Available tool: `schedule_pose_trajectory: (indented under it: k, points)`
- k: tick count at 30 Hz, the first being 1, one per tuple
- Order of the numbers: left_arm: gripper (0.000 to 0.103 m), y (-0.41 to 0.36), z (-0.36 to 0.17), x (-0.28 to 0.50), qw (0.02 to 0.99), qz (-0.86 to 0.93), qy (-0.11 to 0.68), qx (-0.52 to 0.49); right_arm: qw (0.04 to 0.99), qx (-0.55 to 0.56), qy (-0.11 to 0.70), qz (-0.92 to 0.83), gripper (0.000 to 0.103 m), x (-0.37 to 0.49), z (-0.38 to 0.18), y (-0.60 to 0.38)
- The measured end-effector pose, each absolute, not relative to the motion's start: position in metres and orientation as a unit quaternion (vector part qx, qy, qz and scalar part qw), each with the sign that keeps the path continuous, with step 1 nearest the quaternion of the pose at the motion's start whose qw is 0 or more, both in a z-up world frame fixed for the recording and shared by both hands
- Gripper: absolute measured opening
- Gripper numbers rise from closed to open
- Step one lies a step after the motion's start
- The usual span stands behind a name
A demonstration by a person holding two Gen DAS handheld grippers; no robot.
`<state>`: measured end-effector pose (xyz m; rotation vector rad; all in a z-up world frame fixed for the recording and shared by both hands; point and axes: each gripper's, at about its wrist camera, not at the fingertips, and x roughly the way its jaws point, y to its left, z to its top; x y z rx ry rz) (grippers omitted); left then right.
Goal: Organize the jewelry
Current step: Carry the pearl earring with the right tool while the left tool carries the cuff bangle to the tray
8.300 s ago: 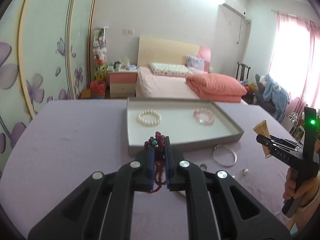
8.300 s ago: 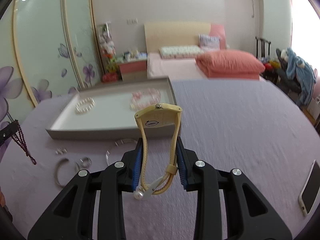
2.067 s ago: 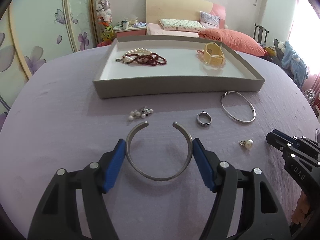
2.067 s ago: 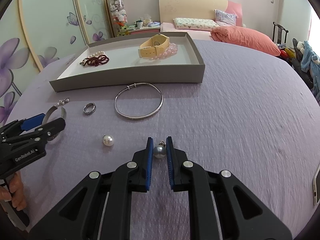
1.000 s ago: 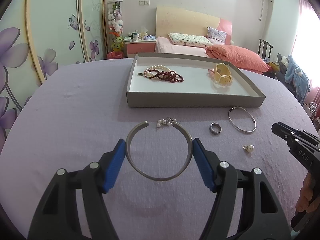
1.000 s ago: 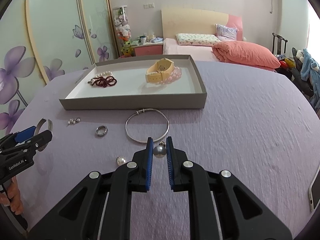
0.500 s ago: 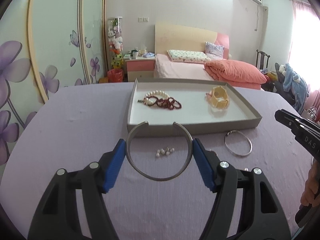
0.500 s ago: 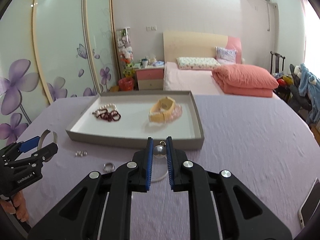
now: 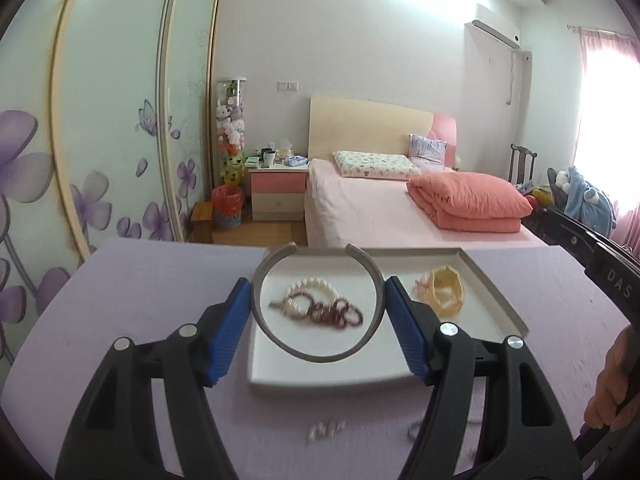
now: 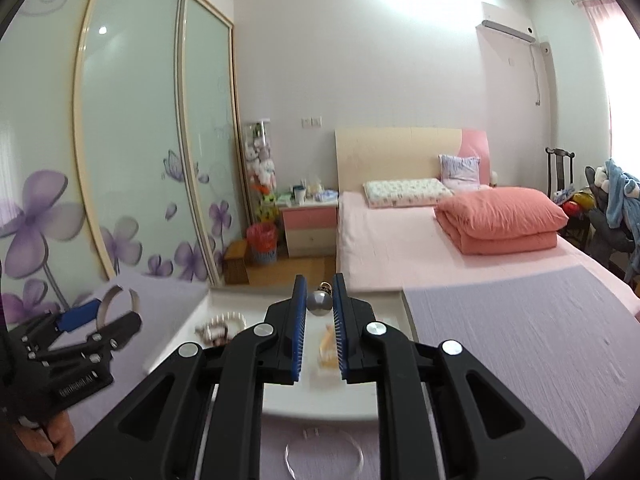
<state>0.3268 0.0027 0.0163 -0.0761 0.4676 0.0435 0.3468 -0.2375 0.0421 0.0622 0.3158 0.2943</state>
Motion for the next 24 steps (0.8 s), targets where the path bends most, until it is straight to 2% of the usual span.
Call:
schedule_pose_trajectory:
  k: [5, 13, 24]
  points:
    - [0.066, -0.002, 0.008, 0.36, 0.97, 0.022, 0.238, -0.04, 0.976, 0.035, 0.163, 0.14, 0.014, 0.377, 0.029, -0.228]
    - [0.066, -0.005, -0.012, 0.408, 0.961, 0.011, 0.27, -0.051, 0.959, 0.067, 0.245, 0.128, 0.014, 0.432, -0.008, -0.225]
    - [0.066, -0.01, -0.035, 0.435, 0.954, 0.0, 0.296, -0.046, 0.947, 0.065, 0.284, 0.132, 0.014, 0.456, -0.024, -0.209]
